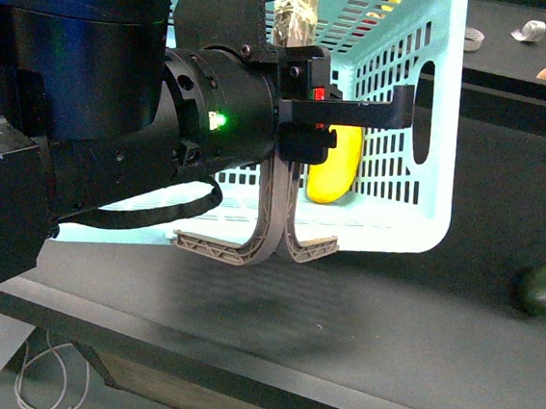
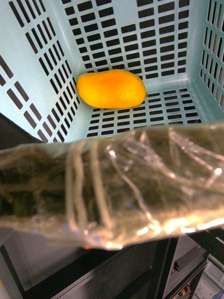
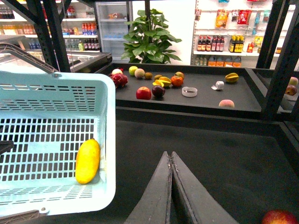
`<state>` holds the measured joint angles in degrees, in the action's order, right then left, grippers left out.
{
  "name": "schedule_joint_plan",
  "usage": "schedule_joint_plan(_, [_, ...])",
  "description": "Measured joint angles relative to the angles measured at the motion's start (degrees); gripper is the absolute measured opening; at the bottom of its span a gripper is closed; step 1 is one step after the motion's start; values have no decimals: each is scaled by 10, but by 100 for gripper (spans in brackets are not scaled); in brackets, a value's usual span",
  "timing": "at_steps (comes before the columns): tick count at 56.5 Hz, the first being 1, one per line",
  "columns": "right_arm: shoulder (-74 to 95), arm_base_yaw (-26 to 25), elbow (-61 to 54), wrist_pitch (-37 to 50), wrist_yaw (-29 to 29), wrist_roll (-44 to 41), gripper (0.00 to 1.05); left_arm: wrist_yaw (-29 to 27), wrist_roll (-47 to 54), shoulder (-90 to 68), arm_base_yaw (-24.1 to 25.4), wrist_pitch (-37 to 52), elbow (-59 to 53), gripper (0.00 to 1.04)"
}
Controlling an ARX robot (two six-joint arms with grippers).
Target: Pick mango with right arm and hold basket with left
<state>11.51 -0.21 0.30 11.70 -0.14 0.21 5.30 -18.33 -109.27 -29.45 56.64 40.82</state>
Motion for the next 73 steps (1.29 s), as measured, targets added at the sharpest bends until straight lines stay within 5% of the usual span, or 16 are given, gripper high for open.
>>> schedule_joint_plan(14, [-93, 0, 1, -110, -1, -1, 2, 0, 1, 0, 0, 0, 0, 4])
schedule_joint_plan(45, [-112, 0, 1, -116, -1, -3, 2, -1, 0, 0, 0, 0, 0, 4])
schedule_joint_plan(73, [-112, 0, 1, -116, -1, -4, 83, -1, 0, 0, 0, 0, 0, 4])
